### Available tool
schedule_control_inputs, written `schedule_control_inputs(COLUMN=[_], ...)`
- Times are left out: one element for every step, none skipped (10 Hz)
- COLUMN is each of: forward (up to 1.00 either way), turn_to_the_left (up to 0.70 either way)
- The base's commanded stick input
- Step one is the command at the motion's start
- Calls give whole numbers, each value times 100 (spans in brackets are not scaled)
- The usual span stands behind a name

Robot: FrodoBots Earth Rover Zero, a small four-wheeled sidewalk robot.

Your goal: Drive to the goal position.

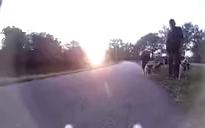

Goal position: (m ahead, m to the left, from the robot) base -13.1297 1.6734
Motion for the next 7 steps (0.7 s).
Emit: schedule_control_inputs(forward=[100,100,100,100,100,100,100], turn_to_the_left=[0,0,-15,-40,-40,-40,-40])
